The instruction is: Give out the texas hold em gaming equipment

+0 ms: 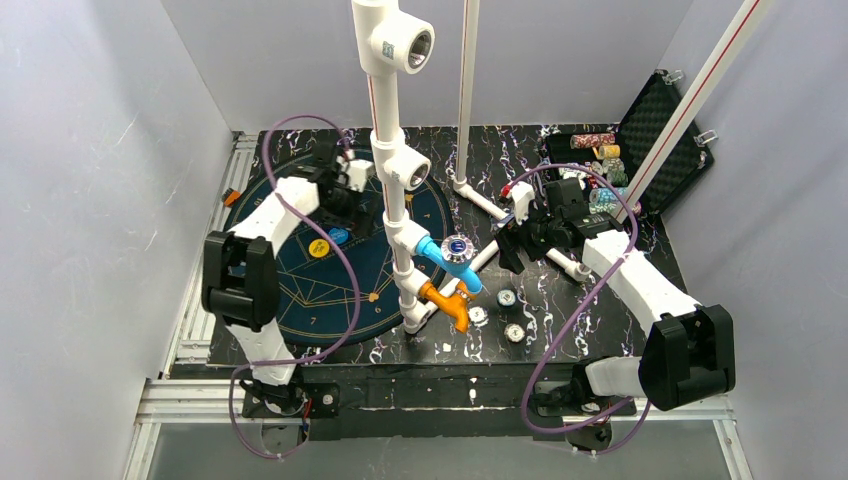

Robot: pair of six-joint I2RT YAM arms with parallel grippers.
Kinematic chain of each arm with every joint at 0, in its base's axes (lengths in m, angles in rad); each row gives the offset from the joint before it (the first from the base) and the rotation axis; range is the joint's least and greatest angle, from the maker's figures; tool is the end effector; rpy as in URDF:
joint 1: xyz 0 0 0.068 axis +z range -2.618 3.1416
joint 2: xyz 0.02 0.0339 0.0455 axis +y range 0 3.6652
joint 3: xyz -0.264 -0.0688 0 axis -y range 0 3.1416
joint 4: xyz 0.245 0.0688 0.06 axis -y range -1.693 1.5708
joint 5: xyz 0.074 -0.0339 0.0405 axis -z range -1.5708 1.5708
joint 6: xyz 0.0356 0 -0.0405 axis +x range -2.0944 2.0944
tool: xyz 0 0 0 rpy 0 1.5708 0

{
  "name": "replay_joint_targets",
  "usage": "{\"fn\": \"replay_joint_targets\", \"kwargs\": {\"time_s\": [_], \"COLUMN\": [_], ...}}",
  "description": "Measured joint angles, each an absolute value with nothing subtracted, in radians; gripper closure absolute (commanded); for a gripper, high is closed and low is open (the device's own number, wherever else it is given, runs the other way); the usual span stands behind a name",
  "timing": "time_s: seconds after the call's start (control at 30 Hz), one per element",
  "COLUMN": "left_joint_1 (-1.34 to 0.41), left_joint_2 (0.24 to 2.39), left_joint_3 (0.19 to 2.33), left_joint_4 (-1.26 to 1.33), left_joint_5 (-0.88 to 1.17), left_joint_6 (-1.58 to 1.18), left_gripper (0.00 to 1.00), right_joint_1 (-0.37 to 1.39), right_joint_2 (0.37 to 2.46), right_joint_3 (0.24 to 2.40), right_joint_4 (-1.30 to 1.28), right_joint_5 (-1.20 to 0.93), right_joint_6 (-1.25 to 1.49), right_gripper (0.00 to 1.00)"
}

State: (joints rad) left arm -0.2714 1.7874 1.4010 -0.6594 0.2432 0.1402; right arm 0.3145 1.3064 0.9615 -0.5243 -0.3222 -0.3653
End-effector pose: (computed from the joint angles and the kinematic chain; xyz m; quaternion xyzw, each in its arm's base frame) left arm 0.3645 -0.1103 0.2406 0.2267 0.9320 -0.1338 0.2493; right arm 0.2546 0.0947 0.2596 -0.3610 0.8555 0.1420 0.3429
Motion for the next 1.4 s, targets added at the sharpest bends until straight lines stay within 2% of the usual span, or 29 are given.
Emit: {"fn": "replay_joint_targets", "kwargs": {"time_s": [0.13,0.4,0.63,0.8,0.9,1.27,1.4], "left_joint_1": [-0.145,-0.047,-0.046,-0.079,-0.121,-0.163,-0.183], "left_joint_2": [1.755,1.790,1.834,1.906,1.946,1.946,1.943], "left_joint_3": [1.398,1.362,1.301,1.345,1.385,1.363,1.360], "left_joint_4": [-0.673,-0.682,-0.647,-0.602,-0.582,-0.530,-0.522], "left_joint_5": [0.211,0.182,0.181,0.188,0.167,0.085,0.061], "left_joint_6": [0.204,0.307,0.384,0.393,0.391,0.398,0.408], "left_gripper": [0.13,0.21,0.21,0.22,0.30,0.32,0.42], "right_joint_1": [0.315,0.315,0.315,0.315,0.315,0.315,0.315], "right_joint_2": [1.306,1.324,1.325,1.345,1.350,1.366,1.368], "right_joint_3": [0.961,0.963,0.973,0.982,0.987,0.988,0.988], "right_joint_4": [-0.524,-0.528,-0.530,-0.533,-0.535,-0.536,-0.537], "right_joint_5": [-0.326,-0.340,-0.340,-0.342,-0.344,-0.344,-0.344], "right_joint_6": [-0.366,-0.366,-0.366,-0.366,-0.366,-0.366,-0.366], "right_gripper": [0.00,0.00,0.00,0.00,0.00,0.00,0.00]}}
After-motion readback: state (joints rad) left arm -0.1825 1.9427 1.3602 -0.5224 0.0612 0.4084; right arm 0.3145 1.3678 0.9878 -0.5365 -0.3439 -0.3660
